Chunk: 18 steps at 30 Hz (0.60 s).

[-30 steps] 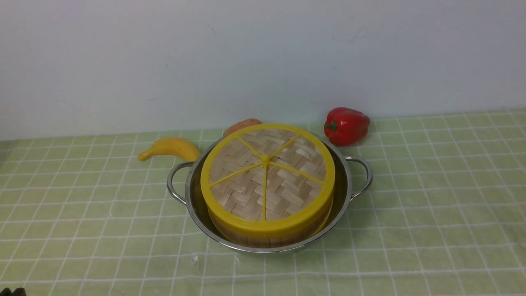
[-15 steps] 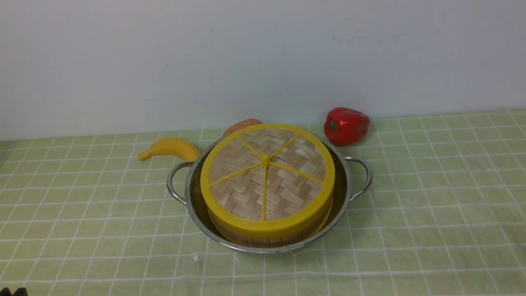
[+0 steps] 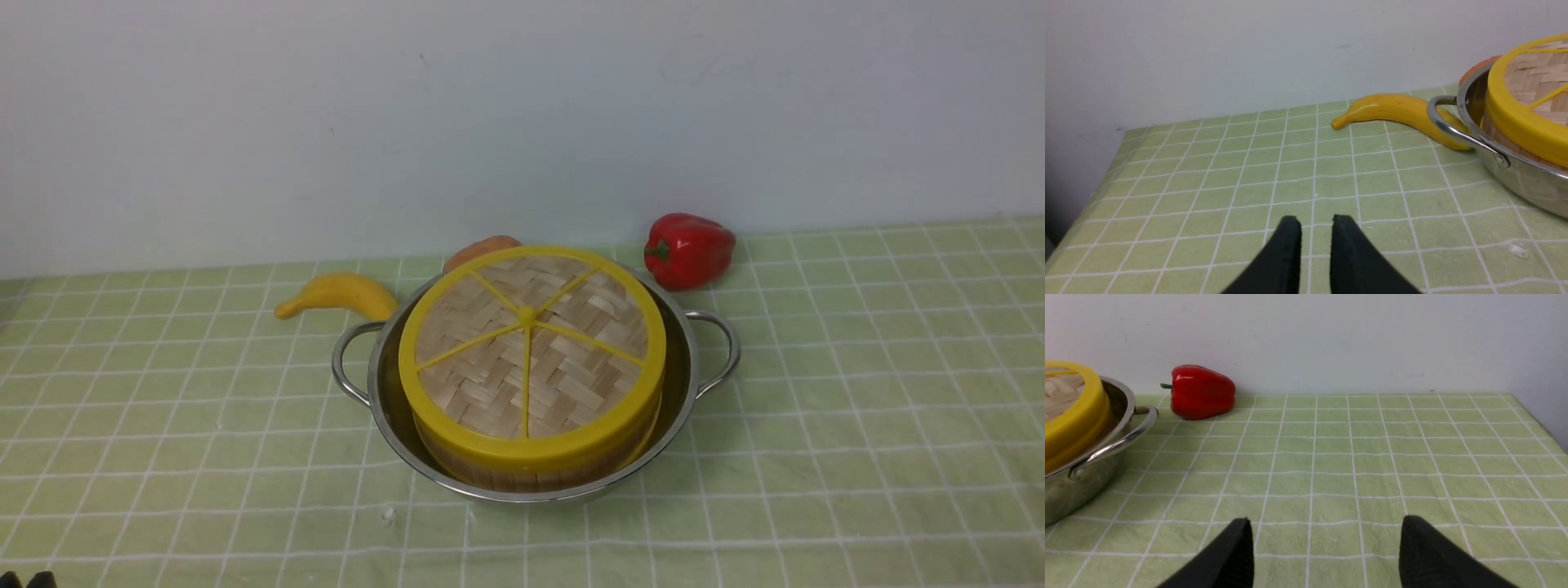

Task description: Place the steamer in the pot on the green tablecloth, and put the lid on the steamer.

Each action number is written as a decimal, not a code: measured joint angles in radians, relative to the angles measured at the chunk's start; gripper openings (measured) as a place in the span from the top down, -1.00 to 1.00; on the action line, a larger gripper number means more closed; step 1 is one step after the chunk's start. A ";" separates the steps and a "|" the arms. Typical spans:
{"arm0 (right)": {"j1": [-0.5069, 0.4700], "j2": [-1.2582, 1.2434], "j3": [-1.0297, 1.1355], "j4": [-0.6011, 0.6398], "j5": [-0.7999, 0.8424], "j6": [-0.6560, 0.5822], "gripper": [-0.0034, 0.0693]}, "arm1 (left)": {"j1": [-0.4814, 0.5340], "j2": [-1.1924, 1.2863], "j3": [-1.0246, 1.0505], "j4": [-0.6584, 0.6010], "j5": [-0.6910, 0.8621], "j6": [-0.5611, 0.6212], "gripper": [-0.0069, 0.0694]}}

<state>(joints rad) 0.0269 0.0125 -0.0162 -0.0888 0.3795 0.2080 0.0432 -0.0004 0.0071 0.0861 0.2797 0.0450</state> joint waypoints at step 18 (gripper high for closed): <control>0.000 0.000 0.002 0.000 -0.005 0.000 -0.39 | 0.000 0.000 0.000 0.000 0.000 0.000 0.43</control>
<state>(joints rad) 0.0269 0.0125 -0.0143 -0.0888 0.3749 0.2080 0.0432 -0.0004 0.0071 0.0861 0.2797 0.0450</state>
